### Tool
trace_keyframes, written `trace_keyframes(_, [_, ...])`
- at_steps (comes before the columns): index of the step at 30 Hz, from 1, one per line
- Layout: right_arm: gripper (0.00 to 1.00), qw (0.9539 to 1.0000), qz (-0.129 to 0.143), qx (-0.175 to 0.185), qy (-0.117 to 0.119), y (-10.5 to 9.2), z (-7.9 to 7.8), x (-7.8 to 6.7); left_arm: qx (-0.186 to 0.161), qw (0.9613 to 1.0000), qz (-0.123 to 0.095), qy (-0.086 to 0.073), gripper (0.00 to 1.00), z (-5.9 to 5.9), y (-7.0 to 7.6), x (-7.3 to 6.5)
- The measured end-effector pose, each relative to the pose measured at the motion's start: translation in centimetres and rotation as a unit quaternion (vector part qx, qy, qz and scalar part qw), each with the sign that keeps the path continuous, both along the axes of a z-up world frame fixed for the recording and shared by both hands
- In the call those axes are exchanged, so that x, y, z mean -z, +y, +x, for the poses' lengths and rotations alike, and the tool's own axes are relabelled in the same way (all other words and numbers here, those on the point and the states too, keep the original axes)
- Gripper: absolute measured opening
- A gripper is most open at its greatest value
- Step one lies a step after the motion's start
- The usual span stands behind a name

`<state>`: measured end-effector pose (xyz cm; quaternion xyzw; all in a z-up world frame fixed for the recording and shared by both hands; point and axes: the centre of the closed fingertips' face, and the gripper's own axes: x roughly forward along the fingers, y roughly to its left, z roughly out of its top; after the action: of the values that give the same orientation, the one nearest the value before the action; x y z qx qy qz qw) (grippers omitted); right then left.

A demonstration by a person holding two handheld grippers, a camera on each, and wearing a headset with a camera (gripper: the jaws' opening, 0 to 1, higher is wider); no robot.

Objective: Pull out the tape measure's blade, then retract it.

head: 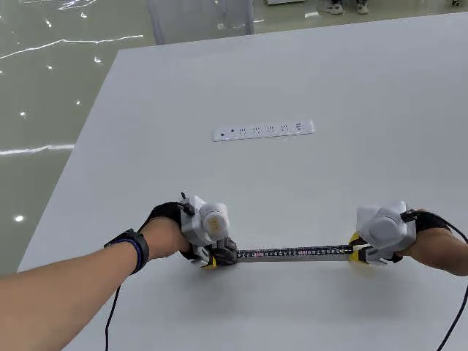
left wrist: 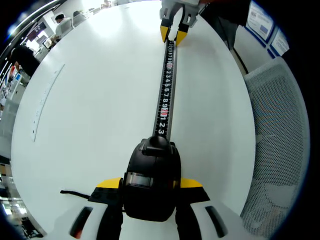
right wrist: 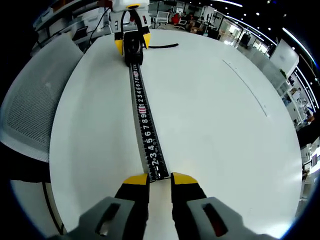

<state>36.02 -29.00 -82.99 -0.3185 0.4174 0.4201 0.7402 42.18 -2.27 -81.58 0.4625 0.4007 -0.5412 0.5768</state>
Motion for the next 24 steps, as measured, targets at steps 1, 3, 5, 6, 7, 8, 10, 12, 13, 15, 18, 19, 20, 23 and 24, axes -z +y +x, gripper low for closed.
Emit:
trace_keyframes(1, [0.17, 0.9999, -0.004, 0.012, -0.007, -0.2, 0.2, -0.1, -0.003, 1.0, -0.002, 0.002, 0.38, 0.0, 0.0, -0.1])
trace_keyframes(3, [0.17, 0.9987, 0.022, 0.045, 0.001, 0.3, 0.0, -0.2, -0.008, 0.9999, -0.014, 0.005, 0.4, -0.1, -0.2, -0.6])
trace_keyframes(5, [0.2, 0.9977, 0.033, 0.059, -0.001, 0.4, -0.2, -0.4, -0.016, 0.9994, -0.029, 0.007, 0.41, -0.1, -0.5, -1.0])
trace_keyframes(6, [0.21, 0.9972, 0.036, 0.065, -0.002, 0.5, -0.3, -0.5, -0.018, 0.9994, -0.03, 0.004, 0.41, 0.0, -0.4, -1.1])
trace_keyframes(7, [0.22, 0.9969, 0.038, 0.069, -0.003, 0.5, -0.3, -0.6, -0.02, 0.9993, -0.031, 0.001, 0.41, 0.1, -0.4, -1.2])
trace_keyframes(8, [0.23, 0.9966, 0.04, 0.072, -0.005, 0.6, -0.4, -0.6, -0.023, 0.9992, -0.034, 0.0, 0.41, 0.2, -0.4, -1.3])
trace_keyframes(10, [0.25, 0.9956, 0.043, 0.083, -0.008, 0.5, -0.5, -0.8, -0.03, 0.9985, -0.045, 0.002, 0.42, 0.1, -0.5, -1.7])
trace_keyframes(12, [0.26, 0.9939, 0.047, 0.099, -0.014, 0.4, -0.5, -1.1, -0.036, 0.9979, -0.053, 0.004, 0.43, -0.1, -0.6, -2.1])
trace_keyframes(13, [0.26, 0.9923, 0.052, 0.112, -0.015, 0.3, -0.3, -1.2, -0.037, 0.9978, -0.055, 0.004, 0.43, -0.1, -0.5, -2.3])
trace_keyframes(15, [0.27, 0.9864, 0.075, 0.145, -0.017, 0.3, -0.3, -1.8, -0.043, 0.997, -0.065, -0.002, 0.44, 0.1, -0.5, -2.5])
trace_keyframes(18, [0.29, 0.9826, 0.082, 0.166, -0.018, -0.4, -0.2, -1.9, -0.057, 0.9955, -0.076, -0.005, 0.45, 0.2, -0.3, -3.1])
trace_keyframes(19, [0.3, 0.9819, 0.083, 0.169, -0.018, -0.4, -0.4, -2.1, -0.061, 0.9947, -0.083, -0.005, 0.47, 0.2, -0.3, -3.4])
trace_keyframes(20, [0.3, 0.9815, 0.083, 0.171, -0.019, -0.5, -0.5, -2.1, -0.065, 0.9941, -0.087, -0.004, 0.47, 0.1, -0.3, -3.5])
trace_keyframes(23, [0.33, 0.98, 0.077, 0.182, -0.024, -0.9, -0.8, -2.2, -0.071, 0.9924, -0.1, 0.0, 0.48, -0.2, -0.1, -3.8])
trace_keyframes(24, [0.33, 0.9784, 0.08, 0.189, -0.022, -1.0, -0.9, -2.3, -0.075, 0.9921, -0.101, -0.002, 0.49, -0.2, 0.1, -3.8])
